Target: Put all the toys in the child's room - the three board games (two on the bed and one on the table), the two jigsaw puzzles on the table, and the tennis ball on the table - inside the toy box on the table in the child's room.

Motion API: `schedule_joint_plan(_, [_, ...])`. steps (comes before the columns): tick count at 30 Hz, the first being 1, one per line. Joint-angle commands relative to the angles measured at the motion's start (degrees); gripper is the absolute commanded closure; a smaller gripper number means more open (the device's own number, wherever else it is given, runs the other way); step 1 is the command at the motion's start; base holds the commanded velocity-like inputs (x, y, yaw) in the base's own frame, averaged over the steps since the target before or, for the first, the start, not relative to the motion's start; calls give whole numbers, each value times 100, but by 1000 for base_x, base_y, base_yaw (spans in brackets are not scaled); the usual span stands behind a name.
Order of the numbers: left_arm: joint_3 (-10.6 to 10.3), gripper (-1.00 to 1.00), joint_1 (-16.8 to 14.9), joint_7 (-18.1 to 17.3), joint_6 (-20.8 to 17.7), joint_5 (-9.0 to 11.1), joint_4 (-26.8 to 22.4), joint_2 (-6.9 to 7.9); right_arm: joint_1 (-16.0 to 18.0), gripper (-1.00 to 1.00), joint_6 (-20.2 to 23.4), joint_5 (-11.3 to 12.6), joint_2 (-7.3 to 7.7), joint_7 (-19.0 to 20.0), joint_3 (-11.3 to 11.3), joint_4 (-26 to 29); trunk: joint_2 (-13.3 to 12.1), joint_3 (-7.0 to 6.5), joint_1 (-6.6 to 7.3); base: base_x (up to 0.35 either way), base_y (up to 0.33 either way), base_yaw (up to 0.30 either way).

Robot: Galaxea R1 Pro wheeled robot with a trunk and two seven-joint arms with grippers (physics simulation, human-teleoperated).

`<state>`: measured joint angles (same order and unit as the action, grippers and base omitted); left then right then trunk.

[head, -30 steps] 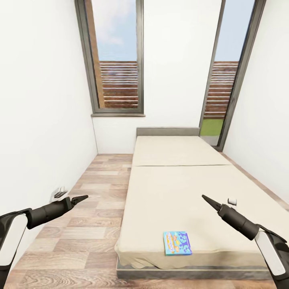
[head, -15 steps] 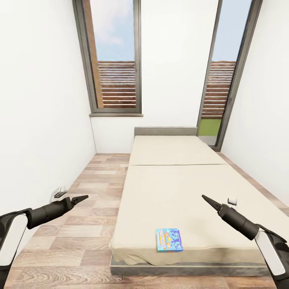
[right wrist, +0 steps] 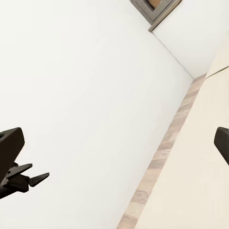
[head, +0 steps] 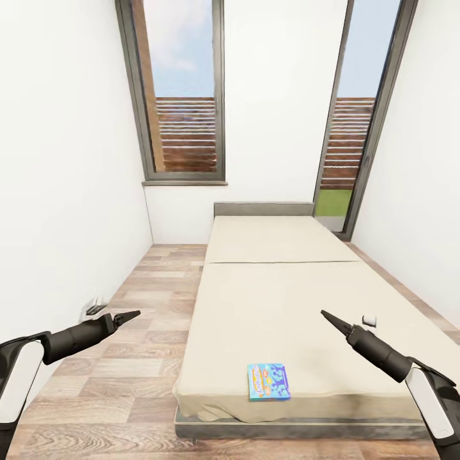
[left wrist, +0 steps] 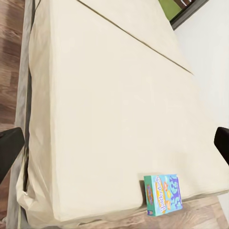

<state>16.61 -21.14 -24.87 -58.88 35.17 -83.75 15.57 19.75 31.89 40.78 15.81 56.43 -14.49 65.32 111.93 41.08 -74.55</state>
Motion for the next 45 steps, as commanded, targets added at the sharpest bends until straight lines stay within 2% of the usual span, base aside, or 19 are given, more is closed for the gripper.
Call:
schedule_joint_plan(1, [9, -100, -5, -46, -27, -35, -1, -1, 3, -100, 40, 36, 1, 4, -1, -2, 3, 6, 1, 0, -66, 0])
schedule_joint_plan(20, [9, -100, -4, -45, -27, -37, -1, -1, 4, -100, 48, 27, 0, -29, 16, 11, 3, 13, 1, -31, -208, 0])
schedule_joint_plan(45, [14, -100, -4, -53, -27, -36, -1, 5, 3, -100, 23, 26, -7, -36, 28, -1, 3, 223, 1, -130, -193, 0])
